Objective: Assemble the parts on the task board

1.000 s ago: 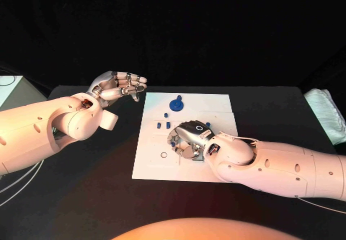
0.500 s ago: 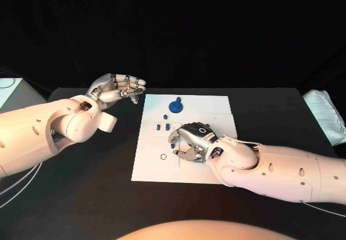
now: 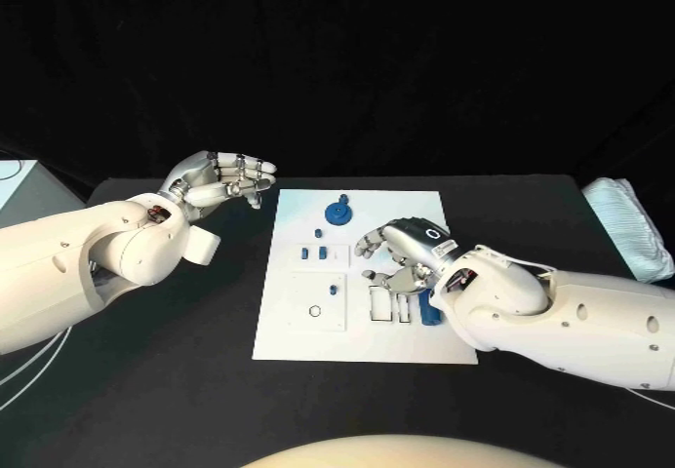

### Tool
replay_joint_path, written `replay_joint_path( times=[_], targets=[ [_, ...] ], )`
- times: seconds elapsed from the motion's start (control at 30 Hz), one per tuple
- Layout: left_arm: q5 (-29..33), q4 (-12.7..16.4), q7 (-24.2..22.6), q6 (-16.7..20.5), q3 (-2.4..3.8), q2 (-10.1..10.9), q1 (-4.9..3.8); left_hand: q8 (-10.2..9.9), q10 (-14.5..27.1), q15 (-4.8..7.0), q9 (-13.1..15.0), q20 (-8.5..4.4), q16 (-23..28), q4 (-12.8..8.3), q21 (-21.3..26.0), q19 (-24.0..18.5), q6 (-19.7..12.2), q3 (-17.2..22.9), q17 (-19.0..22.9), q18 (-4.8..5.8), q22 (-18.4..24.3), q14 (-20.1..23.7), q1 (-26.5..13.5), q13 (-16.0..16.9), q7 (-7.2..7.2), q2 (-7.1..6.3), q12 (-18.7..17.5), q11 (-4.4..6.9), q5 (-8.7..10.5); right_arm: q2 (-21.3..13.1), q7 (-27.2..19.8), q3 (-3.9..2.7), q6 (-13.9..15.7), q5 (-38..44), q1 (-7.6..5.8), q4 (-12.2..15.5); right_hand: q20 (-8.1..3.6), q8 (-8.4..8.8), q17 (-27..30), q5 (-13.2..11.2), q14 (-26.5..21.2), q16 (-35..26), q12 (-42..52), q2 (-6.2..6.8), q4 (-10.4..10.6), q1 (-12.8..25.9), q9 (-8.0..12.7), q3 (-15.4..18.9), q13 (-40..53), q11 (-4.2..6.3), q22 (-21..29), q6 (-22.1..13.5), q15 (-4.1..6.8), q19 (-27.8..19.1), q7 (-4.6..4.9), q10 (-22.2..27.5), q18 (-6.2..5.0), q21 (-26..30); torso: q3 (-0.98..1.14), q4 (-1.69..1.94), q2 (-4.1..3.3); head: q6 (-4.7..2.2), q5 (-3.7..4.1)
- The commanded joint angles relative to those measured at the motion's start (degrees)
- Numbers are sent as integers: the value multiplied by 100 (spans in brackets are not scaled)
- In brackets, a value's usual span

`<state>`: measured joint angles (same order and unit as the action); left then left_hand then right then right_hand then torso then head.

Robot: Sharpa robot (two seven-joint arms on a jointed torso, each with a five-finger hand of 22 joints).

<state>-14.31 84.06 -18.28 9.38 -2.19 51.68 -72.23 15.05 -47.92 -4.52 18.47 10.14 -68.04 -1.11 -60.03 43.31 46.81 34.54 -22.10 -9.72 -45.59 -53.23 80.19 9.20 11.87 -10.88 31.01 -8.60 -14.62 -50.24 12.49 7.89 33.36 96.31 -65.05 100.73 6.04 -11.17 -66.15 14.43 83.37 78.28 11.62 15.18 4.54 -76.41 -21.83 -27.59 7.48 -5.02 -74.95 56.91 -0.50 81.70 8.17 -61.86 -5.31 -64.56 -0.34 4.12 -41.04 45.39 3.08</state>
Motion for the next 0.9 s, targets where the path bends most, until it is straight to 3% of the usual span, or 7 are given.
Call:
replay_joint_path(
  times=[0.03,0.17,0.3,0.6,0.9],
  targets=[
    [-33,27,-25,-92,3,17,4,36,42,12,-6,-17,22,-4,24,14,31,-21,9,-87,9,-25,1,-9,28,44,22,-9,-13,-212,-151,-18,-453,-497,-192,27,1,78,-66,-8,57,47,3,70,38,2,40,-26,-30,-19,-308,-33,4,61,38,18,59,-95,-5,-11,-3,-30,33],
    [-33,47,-35,-93,3,33,10,36,42,12,-6,-17,22,-4,24,14,31,-21,9,-87,9,-25,1,-9,28,44,22,-9,-13,-430,-174,-25,-749,-553,-380,-8,10,178,-23,59,46,31,-30,116,90,56,87,209,-91,-23,-292,-129,-8,46,25,181,50,-40,-10,-7,0,-53,70],
    [-34,54,-41,-94,3,34,18,36,42,12,-6,-17,22,-4,24,14,31,-21,9,-87,9,-25,1,-9,28,44,22,-9,-13,-518,-177,-27,-987,-533,-471,-124,14,227,-39,51,56,50,-11,71,108,-39,113,502,-127,-26,-299,-140,-5,51,-7,278,51,-35,-7,1,-4,-72,86],
    [-34,61,-44,-103,2,34,31,36,42,12,-6,-17,22,-4,24,14,31,-21,9,-87,9,-25,1,-9,28,44,22,-9,-13,-425,-89,-20,-1444,-308,-509,-410,46,360,72,-117,15,16,68,-143,281,-427,191,1253,-226,-72,-226,-155,-43,5,-93,524,22,166,-8,16,-8,-83,107],
    [-34,68,-42,-101,2,43,34,36,42,12,-6,-17,22,-4,24,14,31,-21,9,-87,9,-25,1,-9,28,44,22,-9,-13,-311,52,-9,-1515,-91,-498,-597,30,364,-1,-138,61,68,182,-257,347,-613,209,1222,-242,-42,-284,-62,-16,65,-60,416,41,56,-8,11,-16,-70,104]
  ],
)
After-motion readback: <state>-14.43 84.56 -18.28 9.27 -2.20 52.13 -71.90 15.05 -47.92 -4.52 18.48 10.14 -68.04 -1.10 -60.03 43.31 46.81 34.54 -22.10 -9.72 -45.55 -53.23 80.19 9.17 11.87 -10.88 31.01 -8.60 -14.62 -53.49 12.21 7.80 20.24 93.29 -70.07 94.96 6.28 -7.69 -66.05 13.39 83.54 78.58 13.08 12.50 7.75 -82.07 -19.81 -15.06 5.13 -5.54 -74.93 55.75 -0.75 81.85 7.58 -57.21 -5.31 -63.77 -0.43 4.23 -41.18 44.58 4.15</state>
